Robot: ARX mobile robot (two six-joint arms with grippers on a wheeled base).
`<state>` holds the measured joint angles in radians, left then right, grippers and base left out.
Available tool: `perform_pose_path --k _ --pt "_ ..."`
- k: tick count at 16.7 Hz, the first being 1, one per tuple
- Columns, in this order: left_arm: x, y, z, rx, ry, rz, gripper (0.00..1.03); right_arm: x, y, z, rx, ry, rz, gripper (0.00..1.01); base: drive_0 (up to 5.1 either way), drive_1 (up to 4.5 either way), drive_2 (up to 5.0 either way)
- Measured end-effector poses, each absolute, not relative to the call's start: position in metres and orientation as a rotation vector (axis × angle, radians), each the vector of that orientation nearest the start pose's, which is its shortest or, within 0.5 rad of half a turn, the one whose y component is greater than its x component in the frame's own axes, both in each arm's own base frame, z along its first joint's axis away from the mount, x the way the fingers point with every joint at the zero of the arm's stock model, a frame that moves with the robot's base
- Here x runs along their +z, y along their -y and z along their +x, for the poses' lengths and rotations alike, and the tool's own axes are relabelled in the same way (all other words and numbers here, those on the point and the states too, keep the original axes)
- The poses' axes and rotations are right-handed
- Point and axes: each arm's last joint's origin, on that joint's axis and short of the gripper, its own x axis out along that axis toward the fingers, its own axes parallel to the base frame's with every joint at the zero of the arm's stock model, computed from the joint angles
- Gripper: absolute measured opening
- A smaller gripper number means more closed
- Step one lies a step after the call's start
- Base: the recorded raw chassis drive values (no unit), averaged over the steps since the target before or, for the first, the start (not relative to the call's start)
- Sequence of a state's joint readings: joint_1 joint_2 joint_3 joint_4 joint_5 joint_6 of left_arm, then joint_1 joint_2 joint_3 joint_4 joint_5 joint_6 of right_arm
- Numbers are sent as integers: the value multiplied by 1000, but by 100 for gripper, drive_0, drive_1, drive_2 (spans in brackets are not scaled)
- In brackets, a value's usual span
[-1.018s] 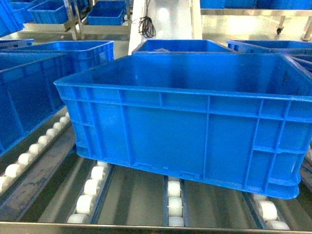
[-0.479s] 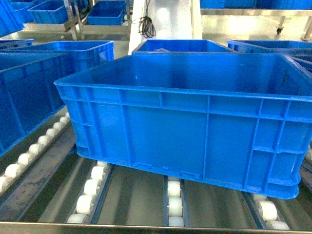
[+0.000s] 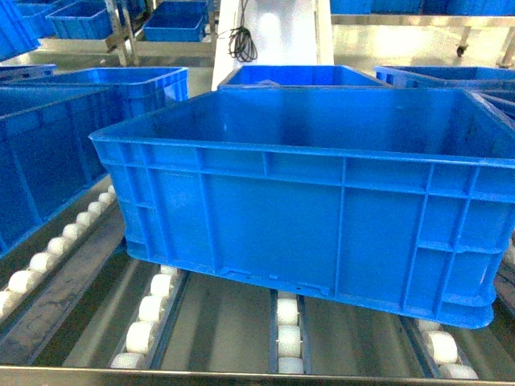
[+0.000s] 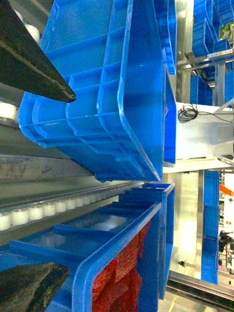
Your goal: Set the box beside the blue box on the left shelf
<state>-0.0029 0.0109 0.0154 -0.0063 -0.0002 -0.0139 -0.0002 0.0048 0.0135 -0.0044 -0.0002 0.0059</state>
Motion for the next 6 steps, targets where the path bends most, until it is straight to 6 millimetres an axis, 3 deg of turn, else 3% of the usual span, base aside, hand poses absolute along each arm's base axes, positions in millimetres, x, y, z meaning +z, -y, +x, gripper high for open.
perform_pose_path --k 6 --pt "167 0 97 -2 -2 -14 98 167 0 97 0 4 6 98 0 0 0"
